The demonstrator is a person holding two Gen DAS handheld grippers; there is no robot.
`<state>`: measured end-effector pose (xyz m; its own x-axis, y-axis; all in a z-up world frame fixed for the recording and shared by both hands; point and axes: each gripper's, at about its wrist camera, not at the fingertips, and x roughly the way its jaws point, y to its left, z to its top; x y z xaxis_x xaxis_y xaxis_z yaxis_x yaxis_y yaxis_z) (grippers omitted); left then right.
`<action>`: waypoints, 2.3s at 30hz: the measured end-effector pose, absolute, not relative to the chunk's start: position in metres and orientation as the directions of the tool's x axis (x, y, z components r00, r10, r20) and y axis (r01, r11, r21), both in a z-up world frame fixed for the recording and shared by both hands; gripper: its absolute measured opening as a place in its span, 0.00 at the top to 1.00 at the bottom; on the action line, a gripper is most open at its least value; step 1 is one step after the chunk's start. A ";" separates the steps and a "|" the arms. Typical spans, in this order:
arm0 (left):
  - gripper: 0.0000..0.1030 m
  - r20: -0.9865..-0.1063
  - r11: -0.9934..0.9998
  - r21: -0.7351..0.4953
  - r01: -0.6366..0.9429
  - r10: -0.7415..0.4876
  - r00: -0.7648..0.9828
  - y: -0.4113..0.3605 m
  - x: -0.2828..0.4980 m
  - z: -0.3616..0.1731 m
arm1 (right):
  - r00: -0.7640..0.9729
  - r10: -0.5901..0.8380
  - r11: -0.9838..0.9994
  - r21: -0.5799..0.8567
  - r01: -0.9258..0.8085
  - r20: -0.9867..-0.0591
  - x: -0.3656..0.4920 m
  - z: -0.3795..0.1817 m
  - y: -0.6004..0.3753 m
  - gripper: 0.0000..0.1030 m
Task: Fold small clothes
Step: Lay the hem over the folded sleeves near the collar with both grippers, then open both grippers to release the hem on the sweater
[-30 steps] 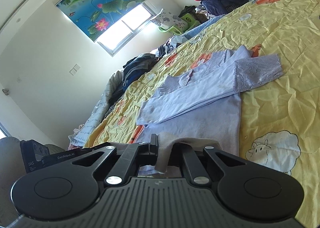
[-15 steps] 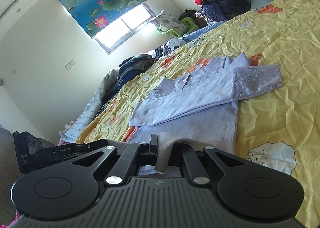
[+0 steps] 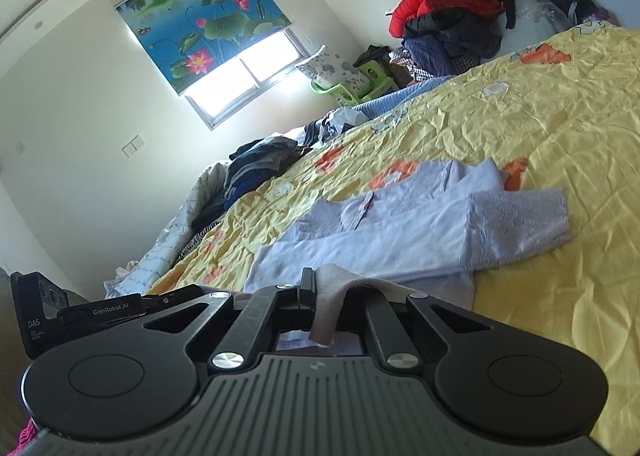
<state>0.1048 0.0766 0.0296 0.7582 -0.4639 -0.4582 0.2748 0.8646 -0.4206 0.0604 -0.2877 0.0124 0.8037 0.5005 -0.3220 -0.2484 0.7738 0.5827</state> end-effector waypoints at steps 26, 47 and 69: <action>0.97 -0.489 0.910 -0.335 0.245 -0.390 0.780 0.050 0.210 0.034 | 0.826 0.457 0.752 0.640 -0.159 -0.332 0.164 -0.004 -0.305 0.92; 0.96 -0.584 0.917 -0.348 0.195 -0.374 0.720 0.047 0.281 0.000 | 0.809 0.431 0.752 0.655 -0.076 -0.401 0.238 -0.032 -0.304 0.92; 0.95 -0.634 0.783 -0.622 0.026 -0.523 0.569 0.084 0.331 -0.017 | 0.743 0.484 0.704 0.710 -0.015 -0.464 0.273 -0.048 -0.311 0.67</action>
<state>0.3314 0.0841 -0.0170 0.5688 -0.5234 -0.6345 0.0262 0.7825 -0.6221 0.2725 -0.3105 -0.0478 0.7425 0.4835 -0.4635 -0.0150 0.7039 0.7102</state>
